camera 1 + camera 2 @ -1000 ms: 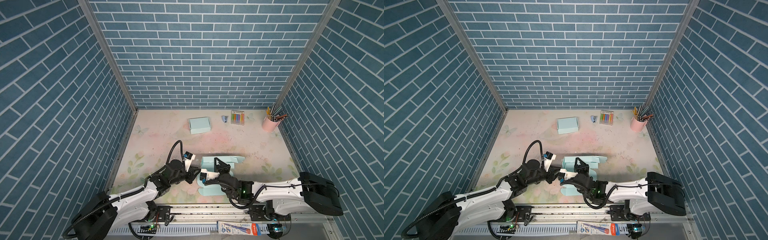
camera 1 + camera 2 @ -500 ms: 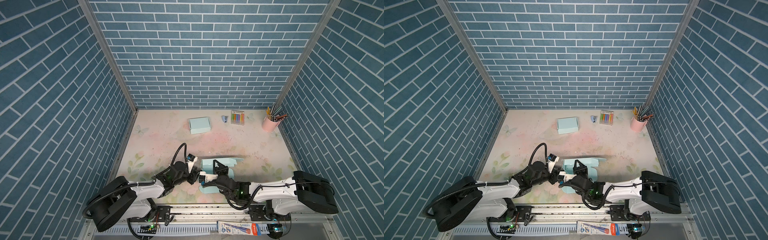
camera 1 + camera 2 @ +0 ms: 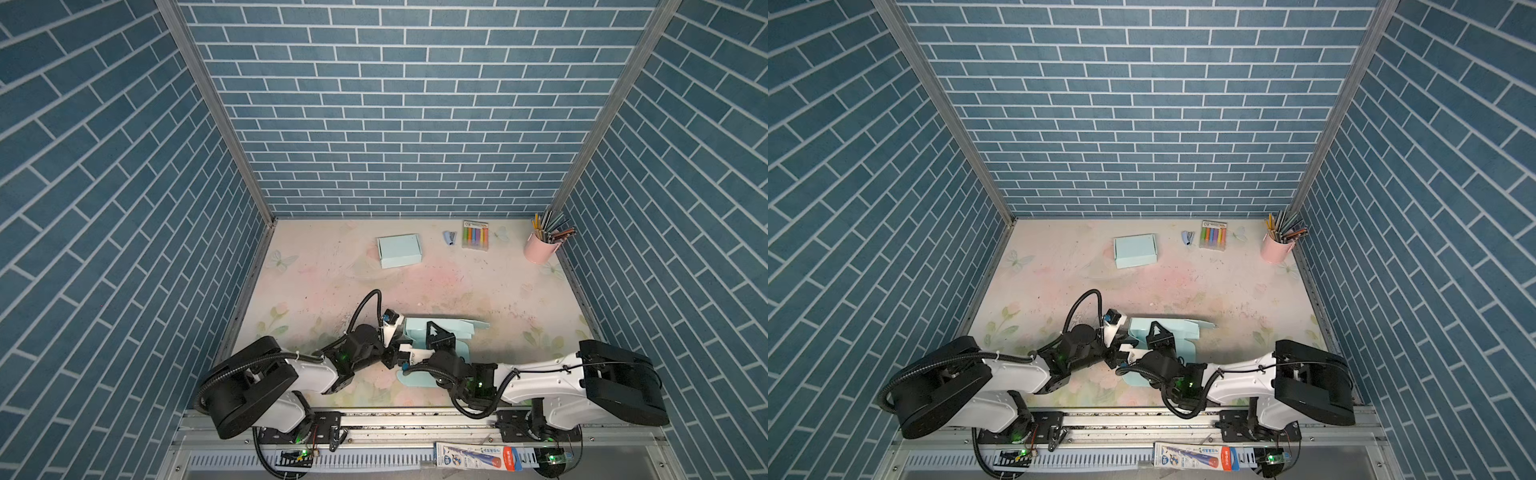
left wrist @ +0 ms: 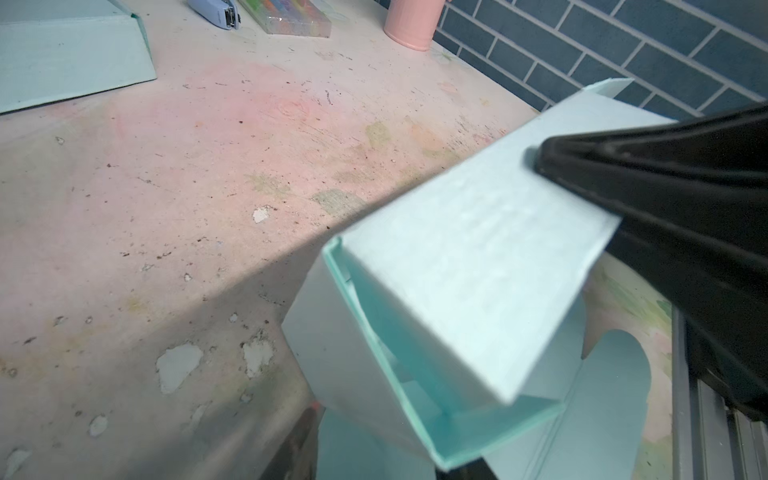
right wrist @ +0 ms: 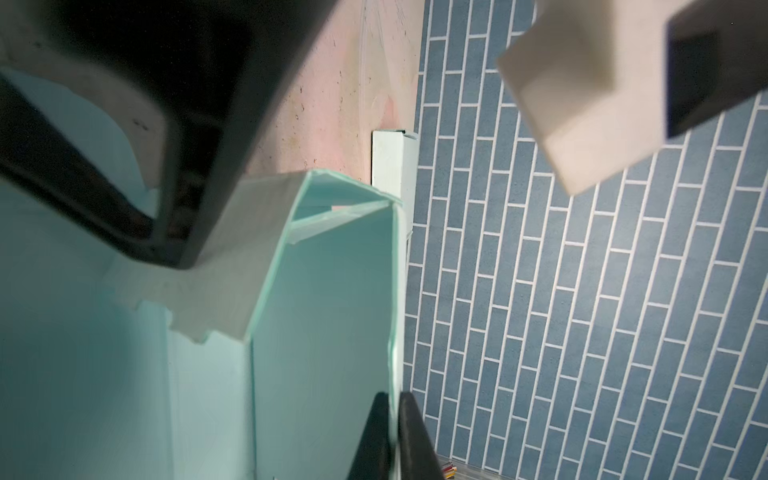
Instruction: Fold the paper box
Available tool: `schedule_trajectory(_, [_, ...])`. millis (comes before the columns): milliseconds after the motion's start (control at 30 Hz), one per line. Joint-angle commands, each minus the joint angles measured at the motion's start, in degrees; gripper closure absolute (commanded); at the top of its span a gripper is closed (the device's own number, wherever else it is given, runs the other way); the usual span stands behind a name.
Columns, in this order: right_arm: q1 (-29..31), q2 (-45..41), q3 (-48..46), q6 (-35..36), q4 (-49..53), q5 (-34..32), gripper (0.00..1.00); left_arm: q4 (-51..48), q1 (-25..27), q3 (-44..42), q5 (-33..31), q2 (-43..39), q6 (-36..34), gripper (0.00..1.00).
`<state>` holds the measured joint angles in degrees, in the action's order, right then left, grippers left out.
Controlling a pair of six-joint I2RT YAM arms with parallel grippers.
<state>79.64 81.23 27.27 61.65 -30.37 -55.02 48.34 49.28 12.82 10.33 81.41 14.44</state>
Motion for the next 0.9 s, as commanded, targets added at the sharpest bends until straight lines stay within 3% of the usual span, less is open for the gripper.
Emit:
schedule_trajectory(0, [0.06,1.09,1.2,-2.1,2.27,2.1,0.91,6.13,0.18,-0.38,-1.02,0.45,-2.49,0.54])
schedule_trajectory(400, [-0.01,1.57,2.09,-4.91,5.22,3.17,0.89,14.85,0.21,0.28,-5.52,6.75,-6.0,0.57])
schedule_trajectory(867, [0.0,1.48,2.88,-7.33,7.81,4.99,0.88,20.84,0.26,1.85,-2.5,12.98,-7.09,0.57])
